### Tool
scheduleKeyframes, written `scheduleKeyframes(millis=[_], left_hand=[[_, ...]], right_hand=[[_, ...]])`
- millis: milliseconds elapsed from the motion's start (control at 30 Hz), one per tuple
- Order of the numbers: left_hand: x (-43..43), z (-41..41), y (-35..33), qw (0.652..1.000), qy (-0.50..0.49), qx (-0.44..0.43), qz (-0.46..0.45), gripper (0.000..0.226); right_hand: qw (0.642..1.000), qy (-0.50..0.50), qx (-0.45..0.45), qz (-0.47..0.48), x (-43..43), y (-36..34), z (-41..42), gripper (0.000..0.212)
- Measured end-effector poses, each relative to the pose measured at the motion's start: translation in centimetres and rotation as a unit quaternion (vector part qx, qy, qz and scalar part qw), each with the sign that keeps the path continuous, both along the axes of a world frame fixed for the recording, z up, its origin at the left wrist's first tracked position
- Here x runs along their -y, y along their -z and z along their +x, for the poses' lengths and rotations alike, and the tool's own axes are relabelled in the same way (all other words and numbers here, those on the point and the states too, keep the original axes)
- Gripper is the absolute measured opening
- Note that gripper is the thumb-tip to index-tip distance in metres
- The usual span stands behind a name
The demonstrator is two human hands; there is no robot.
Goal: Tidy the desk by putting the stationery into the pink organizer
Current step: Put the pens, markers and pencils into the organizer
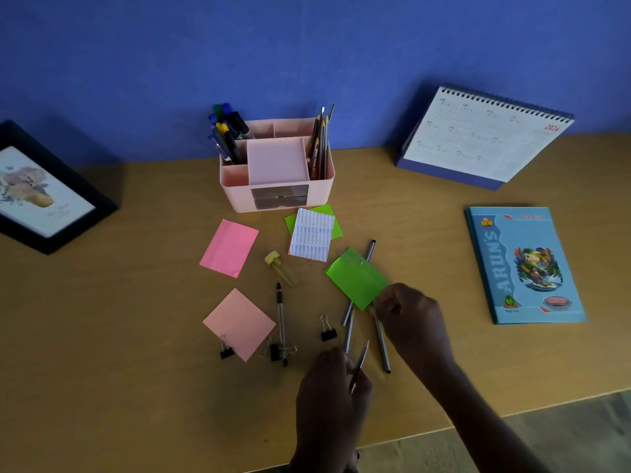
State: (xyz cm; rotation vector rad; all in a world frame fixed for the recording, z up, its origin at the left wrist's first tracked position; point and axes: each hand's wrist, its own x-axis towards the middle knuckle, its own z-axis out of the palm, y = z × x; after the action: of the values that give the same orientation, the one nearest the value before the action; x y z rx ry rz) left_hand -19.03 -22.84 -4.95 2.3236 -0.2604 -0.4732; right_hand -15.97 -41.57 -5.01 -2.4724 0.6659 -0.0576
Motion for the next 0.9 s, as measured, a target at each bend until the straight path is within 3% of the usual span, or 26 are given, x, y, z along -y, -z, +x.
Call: scheduleKeyframes(millis=[133, 300, 400, 567, 733, 900], left_hand=[[-0.9, 1.2, -1.8, 0.998, 0.006, 0.006, -0.056, 0.018], [-1.3, 4.7, -5.0, 0.991, -0.033, 0.043, -0.121, 0.049], [-1.3, 8.1, -7.5, 0.982, -0.052, 0.096, -0.155, 0.037], [0.1, 15.2, -10.7, 0.958, -0.084, 0.165, -0.219, 0.007], [1.9, 22.9, -11.8, 0.934, -0.121, 0.244, -0.229, 0.018], [4.2, 28.6, -10.7, 0.939, -0.109, 0.278, -0.168, 0.015]], right_hand=[[0.999, 0.012, -0.019, -0.023, -1.3, -0.1, -0.8, 0.007], [0.994, 0.036, -0.065, -0.081, -2.3, -0.9, -1.6, 0.005], [0.991, 0.060, -0.084, -0.090, -2.5, -1.4, -1.9, 0.009], [0.993, 0.066, -0.095, -0.035, -2.0, -2.1, -2.9, 0.013], [0.994, 0.063, -0.081, 0.033, -0.6, -2.9, -4.0, 0.039], [0.984, 0.062, -0.138, 0.089, 0.7, -2.9, -4.5, 0.053]])
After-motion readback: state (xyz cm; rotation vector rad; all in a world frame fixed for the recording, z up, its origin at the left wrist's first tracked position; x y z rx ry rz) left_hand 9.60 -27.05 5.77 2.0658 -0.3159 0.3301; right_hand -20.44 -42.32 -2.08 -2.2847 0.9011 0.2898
